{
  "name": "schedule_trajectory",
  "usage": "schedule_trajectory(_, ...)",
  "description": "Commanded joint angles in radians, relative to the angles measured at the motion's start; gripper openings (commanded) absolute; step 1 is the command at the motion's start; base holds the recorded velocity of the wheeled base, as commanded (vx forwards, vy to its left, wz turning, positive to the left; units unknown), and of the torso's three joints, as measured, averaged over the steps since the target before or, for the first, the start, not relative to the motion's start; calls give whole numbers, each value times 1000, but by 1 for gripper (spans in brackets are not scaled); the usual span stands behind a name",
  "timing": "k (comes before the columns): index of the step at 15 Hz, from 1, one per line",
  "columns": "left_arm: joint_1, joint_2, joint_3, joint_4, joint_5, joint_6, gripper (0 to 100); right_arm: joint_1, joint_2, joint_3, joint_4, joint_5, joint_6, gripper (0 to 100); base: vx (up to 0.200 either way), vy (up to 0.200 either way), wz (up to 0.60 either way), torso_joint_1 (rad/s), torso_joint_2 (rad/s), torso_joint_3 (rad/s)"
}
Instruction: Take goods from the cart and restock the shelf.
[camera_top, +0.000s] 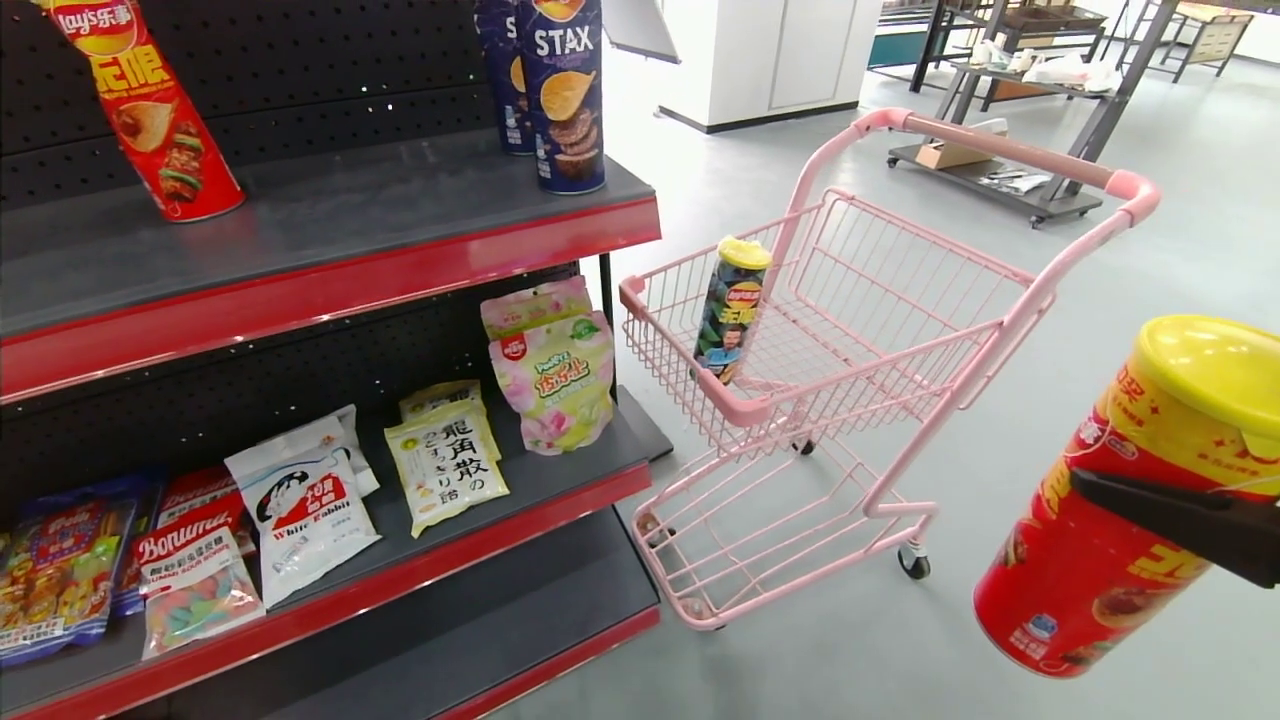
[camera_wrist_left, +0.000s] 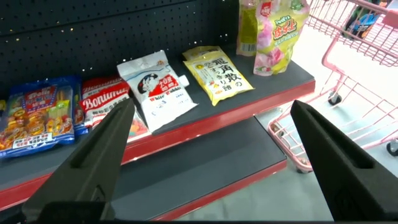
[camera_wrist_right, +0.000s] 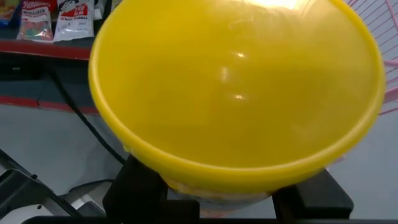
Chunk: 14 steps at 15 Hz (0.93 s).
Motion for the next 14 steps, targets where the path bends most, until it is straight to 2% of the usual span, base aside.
schedule_trajectory(1,0,2,1,1,0,0,100,0,5,5,0,-4,-3,0,0,0,0,0,0,0)
schedule_trajectory(5,0,2,1,1,0,0,100,2,10,5,-2,-33,-3,0,0,0,600,4,1,5)
schedule_trajectory(13,0,2,1,1,0,0,100,6,19,-15,-2,-1,-6,0,0,0,600,5,3,1)
schedule_trajectory(14,0,2,1,1,0,0,100,8,24,-16,-3,-3,-11,0,0,0,0,0,0,0)
